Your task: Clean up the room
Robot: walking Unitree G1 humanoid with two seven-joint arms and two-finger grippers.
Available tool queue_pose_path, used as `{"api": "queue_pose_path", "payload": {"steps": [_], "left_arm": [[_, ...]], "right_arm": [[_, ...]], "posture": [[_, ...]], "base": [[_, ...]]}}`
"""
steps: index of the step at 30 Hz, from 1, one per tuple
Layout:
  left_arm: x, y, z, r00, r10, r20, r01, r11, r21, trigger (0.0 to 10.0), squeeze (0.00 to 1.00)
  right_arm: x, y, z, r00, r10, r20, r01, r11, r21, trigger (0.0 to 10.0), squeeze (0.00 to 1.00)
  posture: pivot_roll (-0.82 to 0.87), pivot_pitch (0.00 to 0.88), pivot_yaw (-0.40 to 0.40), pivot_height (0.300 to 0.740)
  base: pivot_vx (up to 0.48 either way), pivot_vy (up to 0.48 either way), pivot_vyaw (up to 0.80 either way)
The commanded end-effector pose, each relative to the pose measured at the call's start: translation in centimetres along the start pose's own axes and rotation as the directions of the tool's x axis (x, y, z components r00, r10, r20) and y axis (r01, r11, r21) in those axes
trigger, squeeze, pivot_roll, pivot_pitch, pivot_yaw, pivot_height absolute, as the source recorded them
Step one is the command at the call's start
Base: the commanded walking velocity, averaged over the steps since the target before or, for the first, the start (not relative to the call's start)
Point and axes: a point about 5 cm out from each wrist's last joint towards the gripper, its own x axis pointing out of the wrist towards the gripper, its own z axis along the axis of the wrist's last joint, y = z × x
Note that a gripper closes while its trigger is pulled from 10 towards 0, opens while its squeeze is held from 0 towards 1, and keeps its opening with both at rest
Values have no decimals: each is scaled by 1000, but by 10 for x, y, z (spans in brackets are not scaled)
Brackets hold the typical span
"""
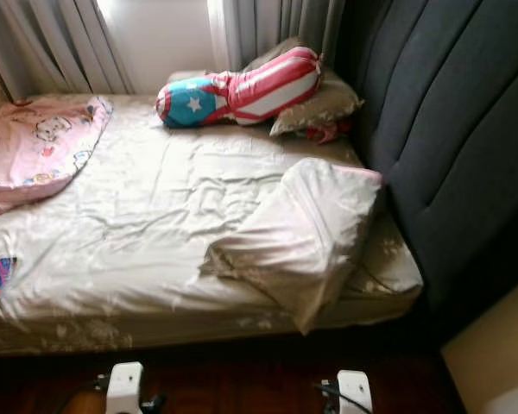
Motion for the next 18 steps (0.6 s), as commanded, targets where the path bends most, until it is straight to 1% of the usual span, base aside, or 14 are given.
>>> {"api": "queue_pose_path", "payload": {"steps": [1, 9, 15, 18], "left_arm": [[0, 2, -2, 1000, 6, -10, -6, 1000, -13, 10000, 0], [-1, 2, -4, 1000, -3, -19, 2, 1000, -25, 10000, 0], [-1, 2, -5, 1000, -8, -26, 8, 1000, -17, 10000, 0], [-1, 1, -5, 1000, -13, -28, 13, 1000, -11, 10000, 0]], "right_arm": [[0, 3, -2, 1000, 6, -7, -6, 1000, 10, 10000, 0], [0, 3, -2, 1000, 6, -6, -6, 1000, 8, 10000, 0], [0, 3, -2, 1000, 6, -6, -6, 1000, 9, 10000, 0], [0, 3, -2, 1000, 8, -5, -8, 1000, 9, 10000, 0]], "posture": [[-19, 0, -23, 740], [-19, 0, -26, 740], [-18, 0, -26, 740], [-18, 0, -26, 740]], "base": [[0, 0, 0], [0, 0, 0], [0, 0, 0], [293, 0, 0]]}}
